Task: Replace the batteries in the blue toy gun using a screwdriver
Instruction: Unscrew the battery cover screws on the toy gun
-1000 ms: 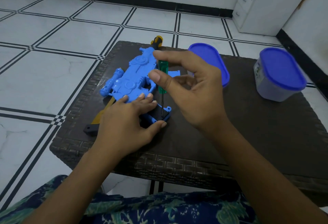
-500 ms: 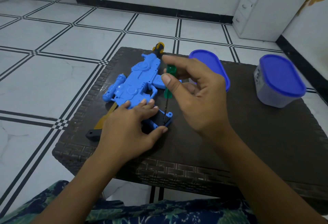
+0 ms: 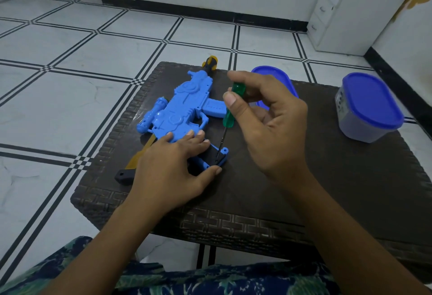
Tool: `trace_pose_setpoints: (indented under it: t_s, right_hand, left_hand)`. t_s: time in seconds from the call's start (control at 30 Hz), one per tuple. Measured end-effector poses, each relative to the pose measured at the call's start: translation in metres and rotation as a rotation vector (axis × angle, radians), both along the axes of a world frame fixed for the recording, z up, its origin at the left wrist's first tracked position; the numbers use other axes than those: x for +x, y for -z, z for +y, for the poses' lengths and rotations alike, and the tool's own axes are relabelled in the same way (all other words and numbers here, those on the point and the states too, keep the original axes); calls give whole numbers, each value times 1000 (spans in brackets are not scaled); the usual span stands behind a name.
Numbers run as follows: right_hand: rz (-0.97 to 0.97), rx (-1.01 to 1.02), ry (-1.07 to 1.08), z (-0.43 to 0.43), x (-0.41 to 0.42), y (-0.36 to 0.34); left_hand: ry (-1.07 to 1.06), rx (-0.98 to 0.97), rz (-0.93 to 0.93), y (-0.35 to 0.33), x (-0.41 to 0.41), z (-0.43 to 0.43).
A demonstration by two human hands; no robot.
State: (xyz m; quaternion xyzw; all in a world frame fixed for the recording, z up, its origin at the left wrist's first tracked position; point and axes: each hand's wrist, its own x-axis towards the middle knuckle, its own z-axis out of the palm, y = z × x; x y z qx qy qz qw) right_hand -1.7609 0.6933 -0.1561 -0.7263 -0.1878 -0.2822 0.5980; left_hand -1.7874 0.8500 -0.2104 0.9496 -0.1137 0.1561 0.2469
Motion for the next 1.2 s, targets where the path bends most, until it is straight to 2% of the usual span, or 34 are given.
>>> trace_pose_setpoints:
  t_s: [0.37,1.2]
  right_hand:
    - [-46,-76,2,-1,1,2]
    - [-21,-113,5,-2,2,-2]
  left_hand:
    - [6,-6,10,-1,0,0]
    - [4,24,-2,0,0,0]
